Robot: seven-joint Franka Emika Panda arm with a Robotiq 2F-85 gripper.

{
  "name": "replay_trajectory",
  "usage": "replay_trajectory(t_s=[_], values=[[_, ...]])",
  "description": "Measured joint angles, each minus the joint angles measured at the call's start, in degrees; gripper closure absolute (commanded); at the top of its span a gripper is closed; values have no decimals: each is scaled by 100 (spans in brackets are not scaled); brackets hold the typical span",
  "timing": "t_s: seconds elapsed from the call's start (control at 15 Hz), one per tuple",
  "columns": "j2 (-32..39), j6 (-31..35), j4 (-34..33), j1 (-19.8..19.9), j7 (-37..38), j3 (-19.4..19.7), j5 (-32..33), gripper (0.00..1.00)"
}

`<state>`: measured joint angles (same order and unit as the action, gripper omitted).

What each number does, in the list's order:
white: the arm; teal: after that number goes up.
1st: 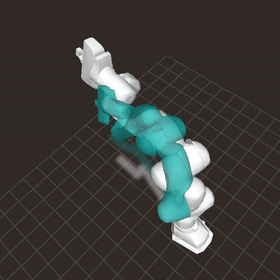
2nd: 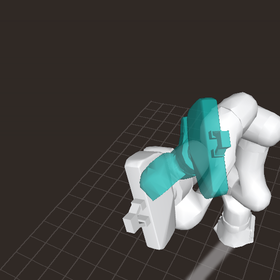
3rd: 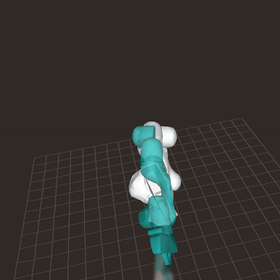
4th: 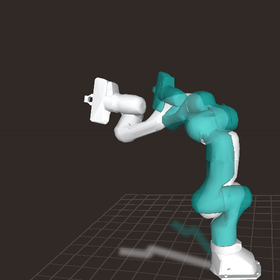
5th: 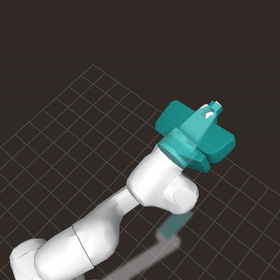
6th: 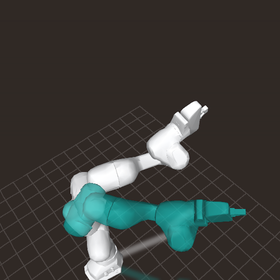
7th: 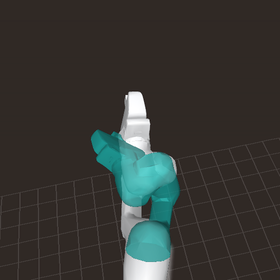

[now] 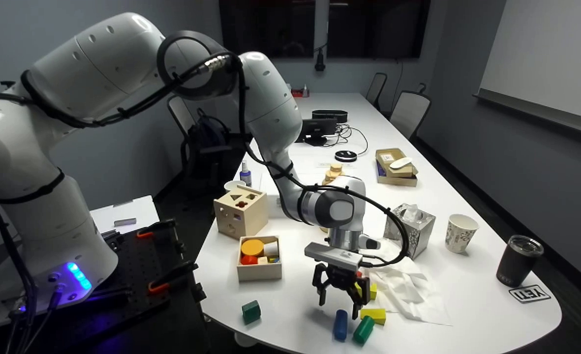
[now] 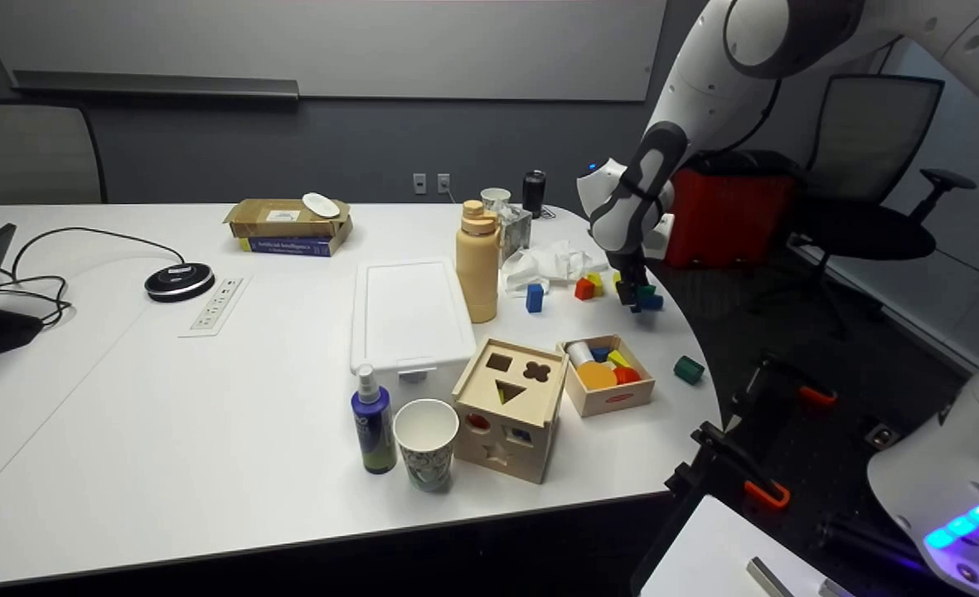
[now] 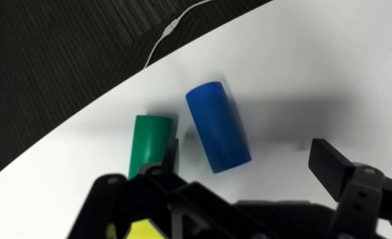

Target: Pick up one green block and place it in the box

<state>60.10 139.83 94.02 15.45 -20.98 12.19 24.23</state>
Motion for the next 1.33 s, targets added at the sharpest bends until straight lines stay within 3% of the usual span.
replay_trajectory(t_s=[0.2, 0.27, 0.33, 0.87, 1.33], values=[[155, -144, -170, 31, -140, -1, -16, 0], [194, -197, -225, 59, -174, -1, -20, 25], [229, -242, -278, 84, -233, -1, -30, 26], [359, -566, -510, 159, -363, -100, -91, 88], [305, -495, -448, 66, -363, -130, -44, 88]])
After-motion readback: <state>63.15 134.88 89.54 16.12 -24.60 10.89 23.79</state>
